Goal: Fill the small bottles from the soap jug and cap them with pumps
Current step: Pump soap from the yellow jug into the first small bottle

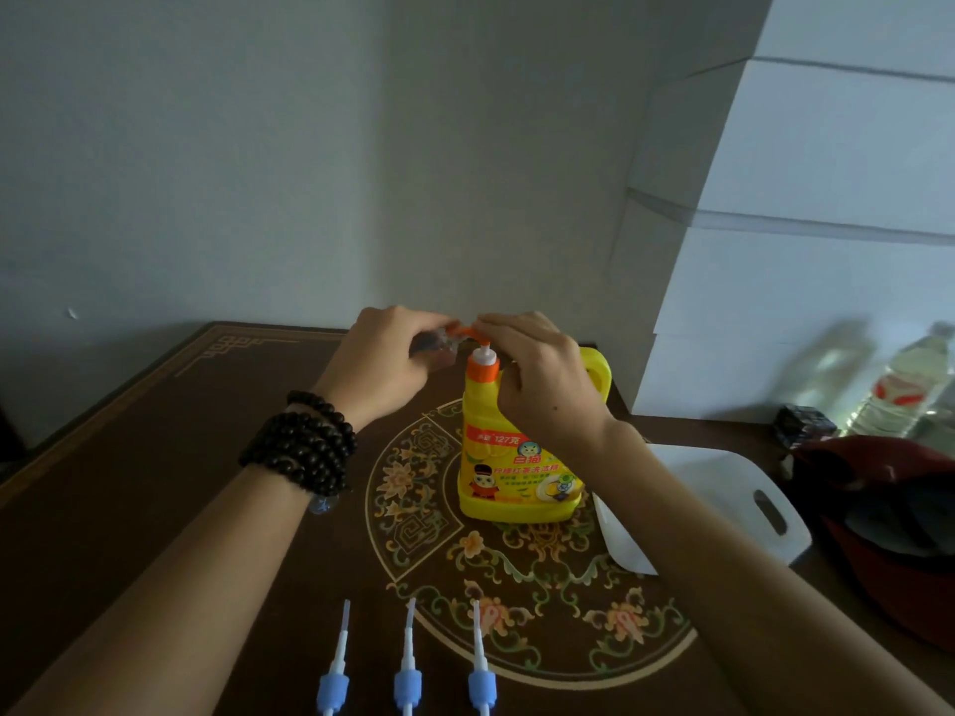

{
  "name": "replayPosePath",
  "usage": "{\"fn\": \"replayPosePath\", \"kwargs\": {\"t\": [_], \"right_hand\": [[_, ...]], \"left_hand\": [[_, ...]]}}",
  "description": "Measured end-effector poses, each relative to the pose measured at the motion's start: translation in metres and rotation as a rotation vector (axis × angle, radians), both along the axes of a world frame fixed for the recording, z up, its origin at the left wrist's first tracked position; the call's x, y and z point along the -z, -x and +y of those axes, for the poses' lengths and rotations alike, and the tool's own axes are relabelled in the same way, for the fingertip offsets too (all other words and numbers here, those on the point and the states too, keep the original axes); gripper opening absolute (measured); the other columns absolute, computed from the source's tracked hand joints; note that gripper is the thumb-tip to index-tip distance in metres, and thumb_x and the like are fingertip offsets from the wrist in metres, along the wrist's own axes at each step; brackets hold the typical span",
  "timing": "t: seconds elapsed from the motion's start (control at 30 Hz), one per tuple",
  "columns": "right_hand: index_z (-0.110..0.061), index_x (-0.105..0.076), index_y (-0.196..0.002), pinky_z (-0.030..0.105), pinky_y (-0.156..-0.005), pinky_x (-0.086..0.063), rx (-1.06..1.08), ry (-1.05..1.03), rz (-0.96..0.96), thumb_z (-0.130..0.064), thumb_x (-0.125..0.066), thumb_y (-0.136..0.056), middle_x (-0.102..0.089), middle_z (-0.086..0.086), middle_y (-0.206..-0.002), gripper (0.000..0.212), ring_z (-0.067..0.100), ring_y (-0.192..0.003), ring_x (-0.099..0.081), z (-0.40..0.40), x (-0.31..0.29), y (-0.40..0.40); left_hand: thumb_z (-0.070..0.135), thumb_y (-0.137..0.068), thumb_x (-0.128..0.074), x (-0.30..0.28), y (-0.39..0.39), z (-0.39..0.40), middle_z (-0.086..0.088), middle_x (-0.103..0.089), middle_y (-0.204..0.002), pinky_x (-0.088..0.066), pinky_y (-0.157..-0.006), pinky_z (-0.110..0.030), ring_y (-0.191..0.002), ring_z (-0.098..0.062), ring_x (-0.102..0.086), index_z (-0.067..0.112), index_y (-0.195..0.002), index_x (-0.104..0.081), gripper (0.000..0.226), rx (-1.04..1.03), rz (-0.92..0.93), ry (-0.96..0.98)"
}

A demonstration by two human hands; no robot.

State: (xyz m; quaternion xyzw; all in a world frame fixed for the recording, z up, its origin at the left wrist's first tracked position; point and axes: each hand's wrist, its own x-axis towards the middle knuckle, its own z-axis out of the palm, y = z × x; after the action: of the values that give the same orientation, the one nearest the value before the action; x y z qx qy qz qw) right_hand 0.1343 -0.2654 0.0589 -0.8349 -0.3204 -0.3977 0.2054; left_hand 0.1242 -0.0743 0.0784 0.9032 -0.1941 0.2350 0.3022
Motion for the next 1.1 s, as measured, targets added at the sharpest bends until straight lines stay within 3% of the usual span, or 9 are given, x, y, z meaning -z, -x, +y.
{"fn": "replayPosePath", "kwargs": {"t": [0.1, 0.23, 0.37, 0.43, 0.5, 0.63, 0.83, 0.97, 1.1], "right_hand": [[0.004, -0.071, -0.106, 0.029, -0.083, -0.050, -0.020, -0.010, -0.035, 0.006, -0.057, -0.088, -0.072, 0.015, -0.106, 0.023, 0.030, -0.094, -0.065, 0.000, 0.000, -0.003], [0.006, -0.072, -0.100, 0.033, -0.081, -0.053, -0.067, -0.052, -0.059, -0.001, -0.033, -0.080, -0.072, 0.017, -0.101, 0.045, 0.033, -0.091, -0.065, 0.004, 0.006, 0.001], [0.005, -0.072, -0.098, 0.033, -0.079, -0.051, -0.081, -0.020, -0.015, -0.001, -0.034, -0.082, -0.072, 0.016, -0.101, 0.042, 0.034, -0.089, -0.064, 0.003, 0.004, 0.002], [0.003, -0.071, -0.104, 0.030, -0.083, -0.051, -0.055, 0.038, 0.018, 0.005, -0.045, -0.086, -0.071, 0.015, -0.107, 0.032, 0.033, -0.094, -0.064, -0.002, -0.001, 0.003], [0.000, -0.071, -0.110, 0.031, -0.086, -0.051, -0.036, 0.080, 0.032, -0.002, -0.055, -0.090, -0.071, 0.014, -0.111, 0.025, 0.031, -0.099, -0.064, -0.007, -0.006, 0.002], [0.000, -0.071, -0.108, 0.038, -0.086, -0.055, -0.078, 0.110, 0.041, -0.020, -0.035, -0.094, -0.071, 0.015, -0.110, 0.044, 0.032, -0.099, -0.066, -0.009, -0.018, 0.004], [0.000, -0.074, -0.103, 0.032, -0.082, -0.055, -0.048, -0.008, -0.023, -0.006, -0.044, -0.089, -0.074, 0.012, -0.103, 0.034, 0.029, -0.095, -0.069, -0.007, -0.011, -0.001], [0.003, -0.072, -0.100, 0.036, -0.075, -0.053, -0.087, -0.054, -0.026, 0.004, -0.042, -0.077, -0.071, 0.014, -0.095, 0.037, 0.032, -0.086, -0.064, -0.002, 0.001, -0.005], [0.002, -0.072, -0.099, 0.037, -0.074, -0.053, -0.103, -0.075, -0.001, 0.015, -0.046, -0.061, -0.070, 0.013, -0.095, 0.048, 0.031, -0.086, -0.064, 0.000, 0.010, -0.005]], "left_hand": [[0.020, -0.094, -0.070, 0.002, 0.000, -0.001, 0.006, -0.076, -0.090, -0.049, -0.074, -0.026, -0.086, -0.013, -0.070, 0.026, -0.115, -0.076, 0.023, 0.001, -0.011, -0.025], [0.012, -0.094, -0.066, 0.009, 0.005, -0.004, 0.005, -0.078, -0.090, -0.058, -0.076, -0.034, -0.085, -0.014, -0.072, 0.024, -0.110, -0.076, 0.022, -0.005, -0.040, -0.066], [0.014, -0.094, -0.067, 0.012, 0.006, -0.003, 0.001, -0.076, -0.084, -0.055, -0.067, -0.034, -0.077, -0.017, -0.071, 0.023, -0.109, -0.075, 0.020, 0.004, -0.045, -0.077], [0.016, -0.094, -0.069, 0.004, 0.006, -0.003, 0.003, -0.075, -0.083, -0.052, -0.067, -0.031, -0.077, -0.016, -0.069, 0.023, -0.110, -0.075, 0.019, -0.002, -0.032, -0.078], [0.015, -0.093, -0.068, -0.004, 0.005, -0.003, 0.007, -0.071, -0.080, -0.046, -0.068, -0.027, -0.077, -0.014, -0.065, 0.024, -0.110, -0.075, 0.020, -0.012, -0.037, -0.075], [0.011, -0.092, -0.067, -0.009, 0.005, -0.004, 0.004, -0.070, -0.080, -0.047, -0.068, -0.030, -0.081, -0.021, -0.068, 0.021, -0.107, -0.075, 0.020, -0.025, -0.036, -0.084], [0.014, -0.093, -0.069, -0.006, 0.007, -0.007, -0.002, -0.079, -0.100, -0.055, -0.080, -0.033, -0.095, -0.019, -0.072, 0.021, -0.117, -0.075, 0.026, -0.024, -0.073, -0.041], [0.013, -0.093, -0.068, 0.006, 0.002, -0.008, 0.003, -0.078, -0.088, -0.046, -0.066, -0.025, -0.082, -0.016, -0.072, 0.025, -0.108, -0.076, 0.021, -0.027, -0.094, -0.107], [0.013, -0.092, -0.070, 0.017, 0.004, -0.006, 0.005, -0.078, -0.090, -0.059, -0.071, -0.036, -0.082, -0.014, -0.073, 0.027, -0.111, -0.074, 0.024, 0.005, -0.108, -0.112]]}}
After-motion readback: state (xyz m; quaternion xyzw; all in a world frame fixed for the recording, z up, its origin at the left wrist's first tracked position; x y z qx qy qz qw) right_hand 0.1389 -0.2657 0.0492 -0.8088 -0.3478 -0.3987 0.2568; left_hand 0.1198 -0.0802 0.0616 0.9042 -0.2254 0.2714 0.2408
